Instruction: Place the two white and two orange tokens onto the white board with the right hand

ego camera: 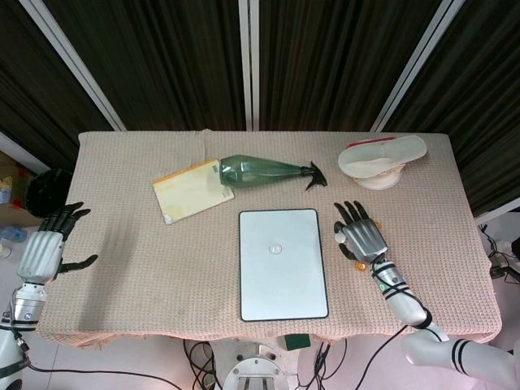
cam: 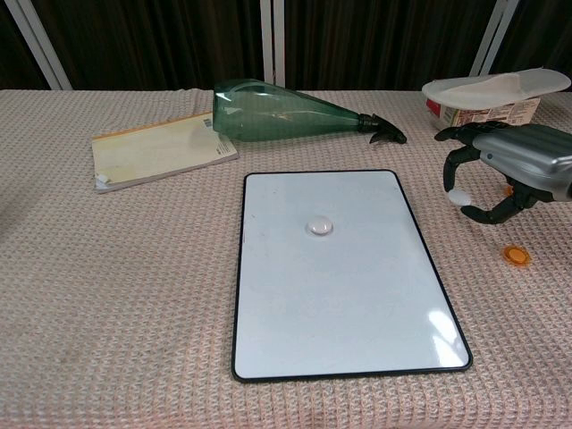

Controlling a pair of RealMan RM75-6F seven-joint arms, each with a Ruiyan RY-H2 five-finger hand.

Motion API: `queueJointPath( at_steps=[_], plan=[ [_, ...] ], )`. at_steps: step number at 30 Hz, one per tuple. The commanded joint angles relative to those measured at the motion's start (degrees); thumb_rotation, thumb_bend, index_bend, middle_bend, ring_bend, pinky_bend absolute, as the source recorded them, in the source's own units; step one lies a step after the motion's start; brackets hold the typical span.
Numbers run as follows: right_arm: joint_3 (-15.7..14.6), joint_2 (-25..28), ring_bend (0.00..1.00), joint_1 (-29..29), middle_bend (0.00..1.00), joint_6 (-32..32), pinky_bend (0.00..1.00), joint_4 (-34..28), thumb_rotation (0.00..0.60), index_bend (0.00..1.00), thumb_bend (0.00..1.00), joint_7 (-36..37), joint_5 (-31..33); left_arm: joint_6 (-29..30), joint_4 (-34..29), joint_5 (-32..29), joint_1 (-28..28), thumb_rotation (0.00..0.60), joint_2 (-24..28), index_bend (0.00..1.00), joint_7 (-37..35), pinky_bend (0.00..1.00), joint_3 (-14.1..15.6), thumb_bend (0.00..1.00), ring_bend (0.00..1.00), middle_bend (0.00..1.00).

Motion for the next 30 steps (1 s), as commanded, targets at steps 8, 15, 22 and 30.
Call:
queueJointPath(
  at_steps=[8, 15, 22, 30],
  plan=[
    [1.93, -3.21, 0.00, 6.95, 0.03, -6.27, 0.00, -6.18, 0.600, 0.55, 0.40, -10.73, 1.91, 0.32, 0.46, -0.11, 0.39, 0.600, 0.21, 0.17, -0.54, 0.15, 0.11, 0.10, 0.09, 0.11],
    [2.13, -7.64, 0.00, 9.45, 0.03, -7.64, 0.00, -3.95, 0.600, 0.56, 0.40, -16.02, 5.51, 0.03, 1.59, -0.64, 0.67, 0.600, -0.12, 0.17, -1.89, 0.15, 0.09, 0.10, 0.09, 0.11],
    [1.41, -9.24, 0.00, 9.96, 0.03, -7.28, 0.00, -2.71, 0.600, 0.56, 0.40, -17.99, 7.34, 0.06, 2.86, -0.70, 0.77, 0.600, -0.32, 0.17, -3.19, 0.15, 0.03, 0.10, 0.09, 0.11],
    [1.24, -10.37, 0.00, 11.05, 0.03, -7.23, 0.00, -1.90, 0.600, 0.56, 0.40, -19.08, 8.07, 0.39, 3.67, -0.64, 1.01, 0.600, -0.66, 0.17, -4.09, 0.15, 0.02, 0.10, 0.09, 0.11]
  ],
)
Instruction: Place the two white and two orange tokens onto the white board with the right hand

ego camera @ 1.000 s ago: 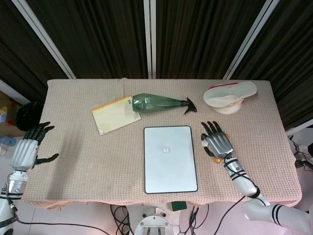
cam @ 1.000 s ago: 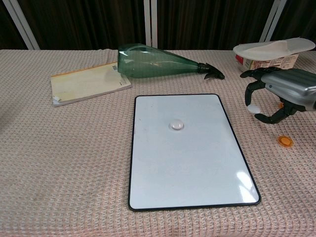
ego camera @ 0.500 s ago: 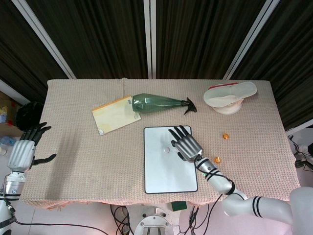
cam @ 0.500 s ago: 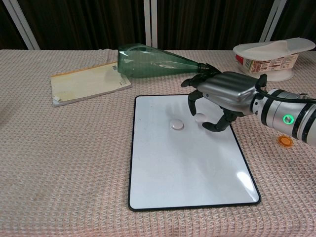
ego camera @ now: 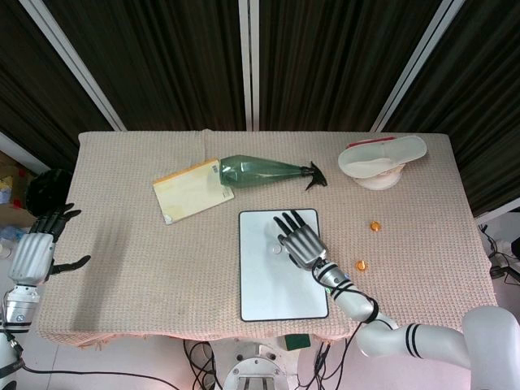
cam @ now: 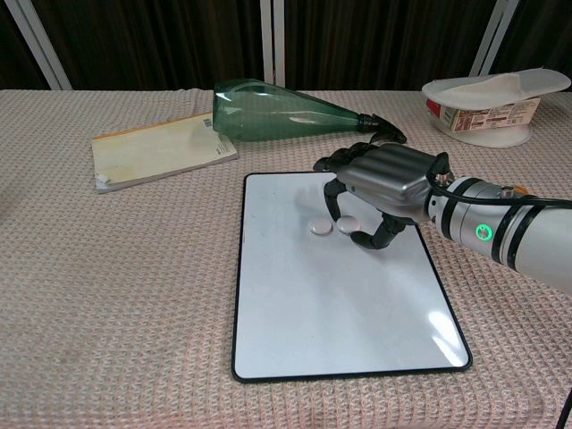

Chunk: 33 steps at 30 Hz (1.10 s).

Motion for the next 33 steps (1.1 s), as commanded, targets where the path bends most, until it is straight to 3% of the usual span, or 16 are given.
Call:
queueJointPath(
  at_steps=[1, 33],
  plan=[
    [0.03, -0.20, 0.00, 0.18, 0.03, 0.30, 0.00, 0.04, 0.600, 0.56, 0.40, -0.20, 0.07, 0.02, 0.11, 0.01, 0.01, 0.600, -0.02, 0.17, -0.05, 0.15, -0.02, 0.10, 0.09, 0.11],
    [-0.78, -1.02, 0.00, 1.68, 0.03, 1.11, 0.00, 0.87, 0.600, 0.56, 0.39, 0.08, 1.05, -0.29, -0.04, 0.19, -0.19, 0.600, -0.07, 0.17, 0.24, 0.15, -0.08, 0.10, 0.09, 0.11]
  ],
)
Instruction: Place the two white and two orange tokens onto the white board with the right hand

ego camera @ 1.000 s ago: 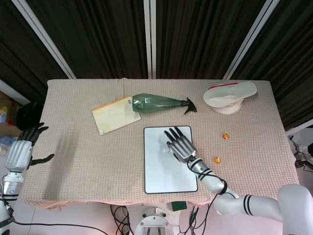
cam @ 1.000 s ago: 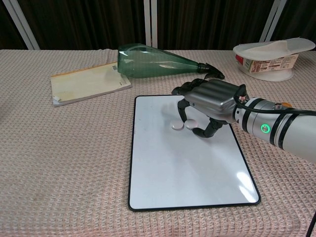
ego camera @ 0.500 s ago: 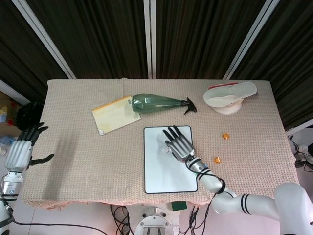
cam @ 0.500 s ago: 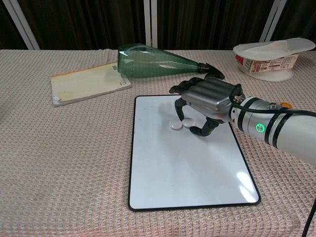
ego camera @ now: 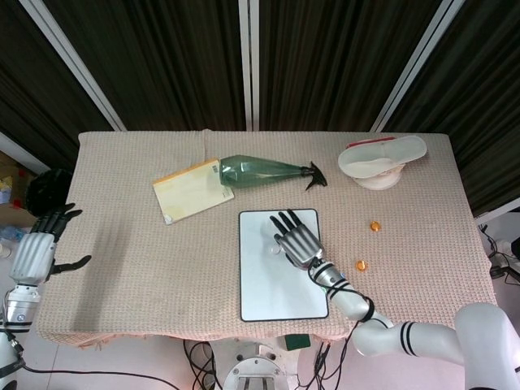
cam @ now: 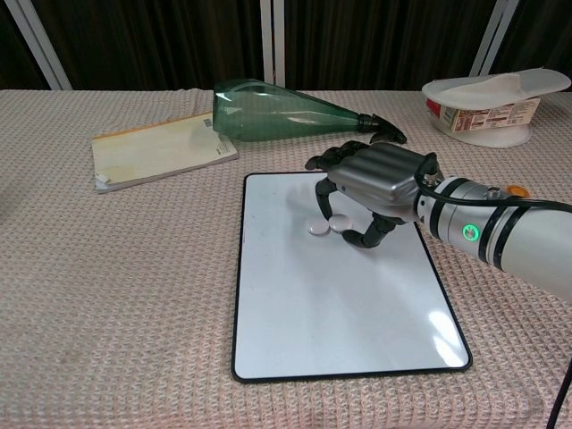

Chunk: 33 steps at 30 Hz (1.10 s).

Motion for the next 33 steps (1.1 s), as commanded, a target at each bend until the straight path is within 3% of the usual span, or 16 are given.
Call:
queueJointPath(
  at_steps=[1, 15, 33],
  plan=[
    [-0.06, 0.12, 0.00, 0.03, 0.03, 0.02, 0.00, -0.07, 0.600, 0.55, 0.39, -0.06, 0.14, -0.01, -0.06, 0.05, -0.03, 0.600, -0.02, 0.17, 0.06, 0.15, 0.01, 0.10, 0.09, 0.11],
    [-0.24, 0.00, 0.00, 0.29, 0.02, 0.12, 0.00, 0.18, 0.600, 0.38, 0.36, 0.18, 0.63, -0.35, 0.11, -0.33, 0.05, 0.600, -0.08, 0.17, 0.14, 0.15, -0.01, 0.10, 0.09, 0.11],
    [-0.56, 0.06, 0.00, 0.49, 0.02, 0.28, 0.00, -0.29, 0.600, 0.37, 0.35, 0.96, 0.16, -0.72, -0.17, -0.41, 0.01, 0.600, 0.08, 0.17, 0.37, 0.15, 0.07, 0.10, 0.09, 0.11]
  ],
)
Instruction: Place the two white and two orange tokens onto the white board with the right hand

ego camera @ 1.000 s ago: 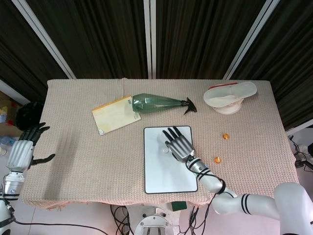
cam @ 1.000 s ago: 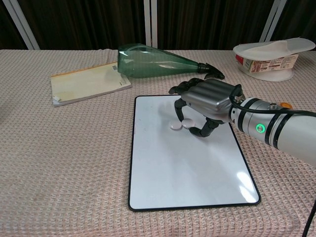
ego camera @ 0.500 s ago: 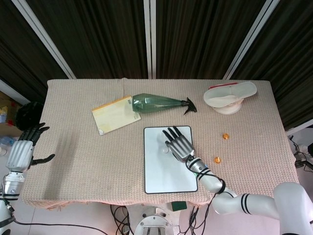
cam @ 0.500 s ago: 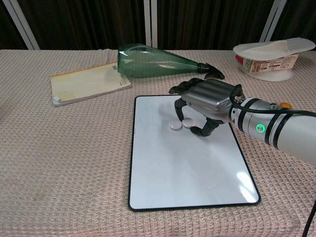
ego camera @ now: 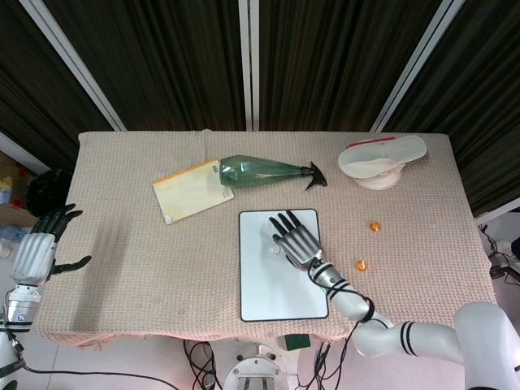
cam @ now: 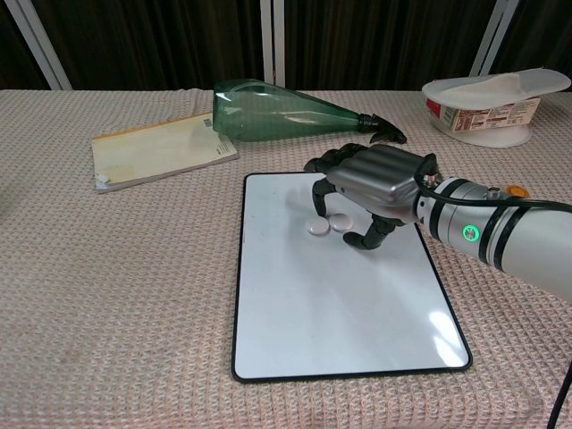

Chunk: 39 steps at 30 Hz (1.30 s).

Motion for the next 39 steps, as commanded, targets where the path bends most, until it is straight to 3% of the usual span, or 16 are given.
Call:
queueJointPath(
  at_steps=[1, 5, 9, 12, 16, 23, 28, 33, 39],
  plan=[
    [-0.03, -0.02, 0.00, 0.01, 0.02, 0.01, 0.00, 0.01, 0.600, 0.37, 0.35, -0.05, 0.04, -0.05, -0.04, 0.02, 0.00, 0.600, 0.02, 0.17, 0.00, 0.15, 0.04, 0.10, 0.09, 0.11],
    [0.00, 0.24, 0.00, -0.12, 0.02, 0.50, 0.00, -0.44, 0.600, 0.37, 0.34, 0.04, -0.16, 0.00, -0.13, 0.05, 0.00, 0.600, 0.12, 0.17, 0.01, 0.15, 0.02, 0.10, 0.09, 0.11],
    [0.23, 2.13, 0.00, -0.90, 0.01, 2.22, 0.00, -2.80, 0.600, 0.27, 0.32, 1.30, -1.35, 0.08, -0.20, 0.10, 0.04, 0.600, 0.24, 0.17, -0.04, 0.15, 0.04, 0.10, 0.09, 0.11],
    [0.02, 5.21, 0.00, -2.26, 0.00, 4.57, 0.00, -5.98, 0.600, 0.16, 0.29, 2.70, -3.07, -0.05, -0.19, 0.06, 0.05, 0.600, 0.30, 0.17, -0.13, 0.15, 0.07, 0.10, 0.09, 0.10],
    [-1.07, 10.93, 0.00, -5.61, 0.00, 9.22, 0.00, -10.53, 0.600, 0.12, 0.29, 5.41, -5.90, 0.00, -0.12, 0.10, 0.10, 0.600, 0.28, 0.17, -0.30, 0.15, 0.12, 0.10, 0.09, 0.11],
    [-5.73, 20.77, 0.00, -11.94, 0.00, 12.76, 0.00, -15.33, 0.600, 0.12, 0.29, 8.61, -6.75, 0.32, -0.31, 0.54, 0.04, 0.600, 0.13, 0.17, 0.01, 0.15, 0.20, 0.10, 0.09, 0.11],
    [-9.93, 24.95, 0.00, -15.85, 0.00, 13.97, 0.00, -16.44, 0.600, 0.19, 0.29, 8.90, -8.09, 0.56, -0.96, 1.02, -0.12, 0.600, 0.10, 0.17, 0.77, 0.15, 0.28, 0.10, 0.09, 0.11],
    [-12.05, 25.49, 0.00, -18.60, 0.00, 14.87, 0.00, -15.68, 0.600, 0.27, 0.30, 9.41, -9.55, 0.83, -1.73, 1.28, -0.12, 0.600, 0.17, 0.17, 1.60, 0.15, 0.37, 0.10, 0.09, 0.11],
    [-11.41, 21.18, 0.00, -20.27, 0.00, 14.67, 0.00, -9.53, 0.600, 0.31, 0.30, 11.55, -10.46, 1.15, -2.10, 1.36, 0.06, 0.600, 0.19, 0.17, 2.06, 0.15, 0.49, 0.10, 0.09, 0.11]
  ],
)
